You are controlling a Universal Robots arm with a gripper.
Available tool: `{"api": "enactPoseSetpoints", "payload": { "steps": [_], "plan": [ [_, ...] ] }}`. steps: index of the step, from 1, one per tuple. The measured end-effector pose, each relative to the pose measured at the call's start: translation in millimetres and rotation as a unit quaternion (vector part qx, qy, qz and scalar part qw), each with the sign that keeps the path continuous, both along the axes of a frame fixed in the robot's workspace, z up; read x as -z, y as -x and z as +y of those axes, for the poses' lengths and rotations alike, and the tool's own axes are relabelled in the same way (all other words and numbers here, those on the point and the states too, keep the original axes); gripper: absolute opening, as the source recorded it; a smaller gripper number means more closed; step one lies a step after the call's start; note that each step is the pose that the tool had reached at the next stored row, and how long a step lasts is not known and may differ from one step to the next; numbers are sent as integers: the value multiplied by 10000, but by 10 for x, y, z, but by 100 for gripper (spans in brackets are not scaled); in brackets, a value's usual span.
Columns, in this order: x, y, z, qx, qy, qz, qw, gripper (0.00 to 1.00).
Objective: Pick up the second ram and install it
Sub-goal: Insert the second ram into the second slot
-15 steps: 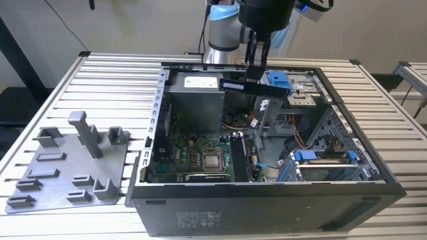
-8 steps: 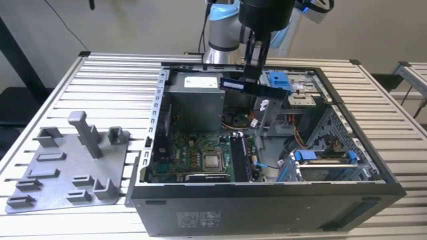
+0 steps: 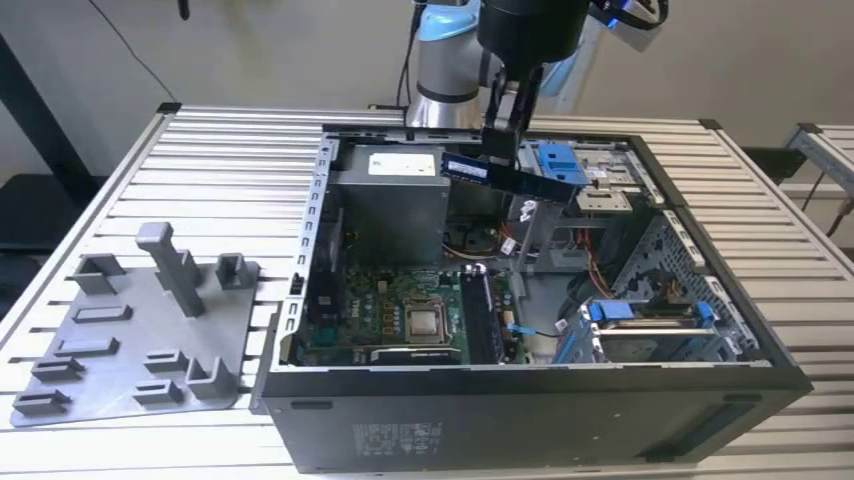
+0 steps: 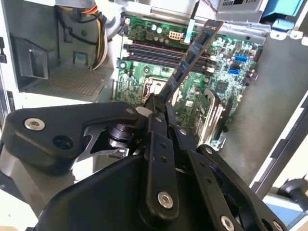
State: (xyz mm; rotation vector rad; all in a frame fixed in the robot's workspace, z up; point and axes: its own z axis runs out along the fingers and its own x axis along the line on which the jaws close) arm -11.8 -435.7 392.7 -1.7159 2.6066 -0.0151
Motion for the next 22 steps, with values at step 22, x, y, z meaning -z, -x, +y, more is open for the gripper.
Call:
{"api": "enactPoseSetpoints", "payload": {
  "steps": [22],
  "plan": [
    [5,0,0,1664,0,0,9861,14]
  ]
}}
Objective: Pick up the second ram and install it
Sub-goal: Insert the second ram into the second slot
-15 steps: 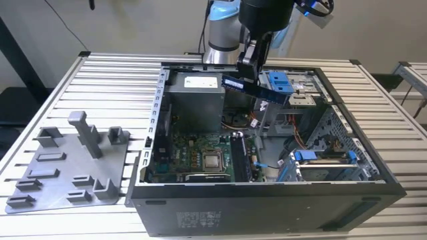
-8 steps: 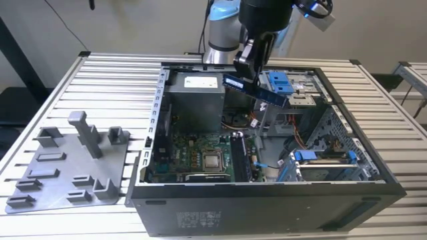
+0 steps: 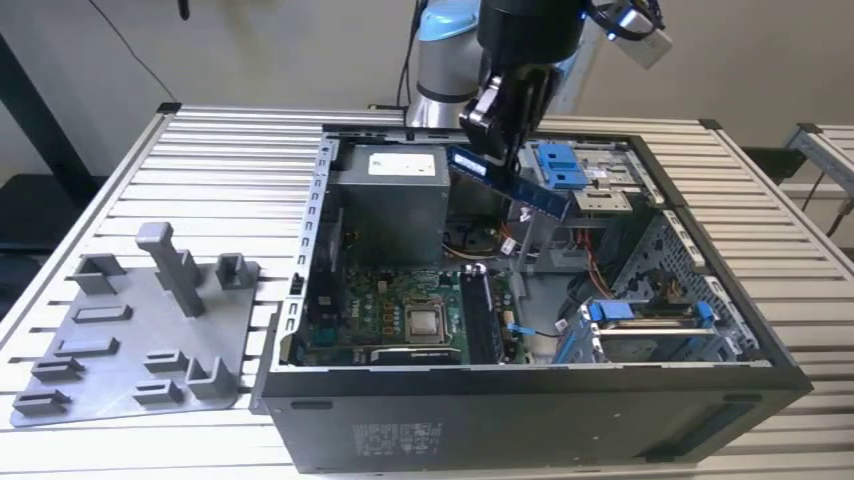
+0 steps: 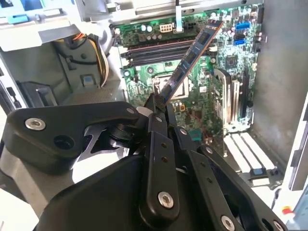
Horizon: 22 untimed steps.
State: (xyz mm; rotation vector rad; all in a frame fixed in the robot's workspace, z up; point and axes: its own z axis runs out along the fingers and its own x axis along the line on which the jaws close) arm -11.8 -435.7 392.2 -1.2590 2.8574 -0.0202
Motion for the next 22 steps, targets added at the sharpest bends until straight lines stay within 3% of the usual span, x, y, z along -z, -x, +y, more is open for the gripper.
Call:
{"api": "enactPoseSetpoints", "payload": {
  "steps": [5,10,16,22],
  "plan": [
    [3,0,0,369,0,0,9993,14],
    [7,0,0,786,0,0,9969,14],
    [10,0,0,1274,0,0,9919,14],
    [12,0,0,1700,0,0,9854,14]
  ]
}}
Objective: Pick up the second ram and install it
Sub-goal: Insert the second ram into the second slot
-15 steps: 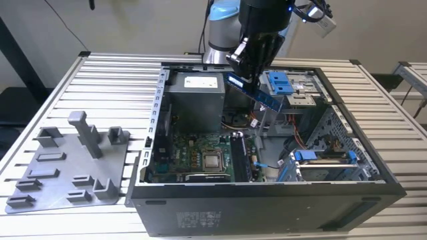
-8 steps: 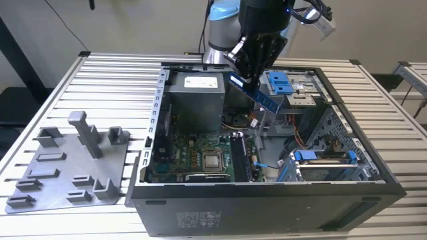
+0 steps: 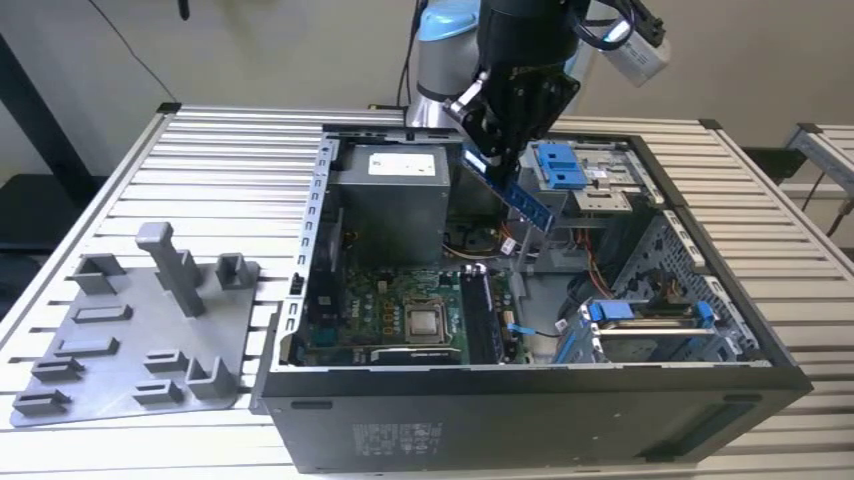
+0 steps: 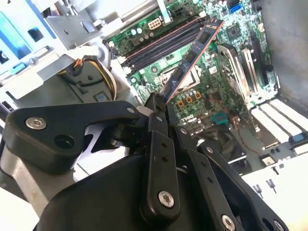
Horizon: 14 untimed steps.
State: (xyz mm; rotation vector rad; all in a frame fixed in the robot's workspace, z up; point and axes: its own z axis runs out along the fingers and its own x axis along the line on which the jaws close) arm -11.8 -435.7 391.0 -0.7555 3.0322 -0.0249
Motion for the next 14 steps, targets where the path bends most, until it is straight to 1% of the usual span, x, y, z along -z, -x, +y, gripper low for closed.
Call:
{"api": "enactPoseSetpoints", "payload": {
  "steps": [2,4,7,10,12,14],
  "plan": [
    [1,0,0,149,0,0,9999,14],
    [2,0,0,305,0,0,9995,14],
    [3,-1,0,542,0,0,9985,14],
    [5,0,0,783,0,0,9969,14],
    [6,0,0,948,0,0,9955,14],
    [7,0,0,1108,0,0,9938,14]
  ]
}}
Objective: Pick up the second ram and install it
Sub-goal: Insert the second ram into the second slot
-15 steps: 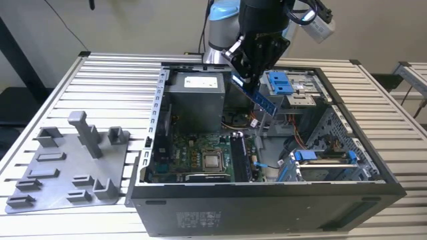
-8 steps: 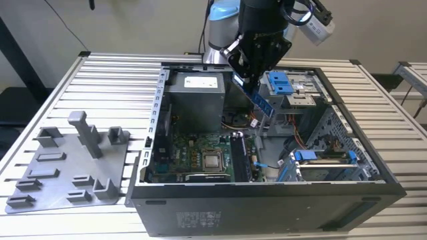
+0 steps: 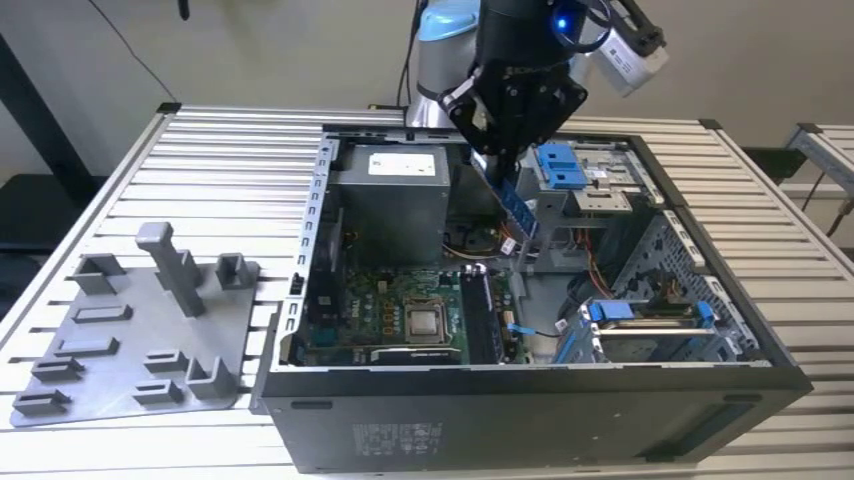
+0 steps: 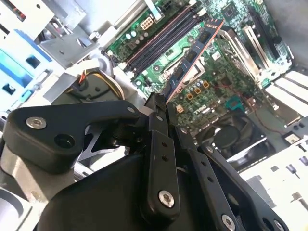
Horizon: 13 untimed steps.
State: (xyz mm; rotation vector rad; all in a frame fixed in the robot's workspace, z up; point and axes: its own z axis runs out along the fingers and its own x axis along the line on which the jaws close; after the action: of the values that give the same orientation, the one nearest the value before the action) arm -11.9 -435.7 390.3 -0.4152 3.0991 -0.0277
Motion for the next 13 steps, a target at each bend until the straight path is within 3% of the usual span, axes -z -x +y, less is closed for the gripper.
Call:
{"api": "enactPoseSetpoints", "payload": {
  "steps": [6,13],
  "plan": [
    [3,0,0,480,0,0,9988,14],
    [6,0,0,995,0,0,9950,14]
  ]
}}
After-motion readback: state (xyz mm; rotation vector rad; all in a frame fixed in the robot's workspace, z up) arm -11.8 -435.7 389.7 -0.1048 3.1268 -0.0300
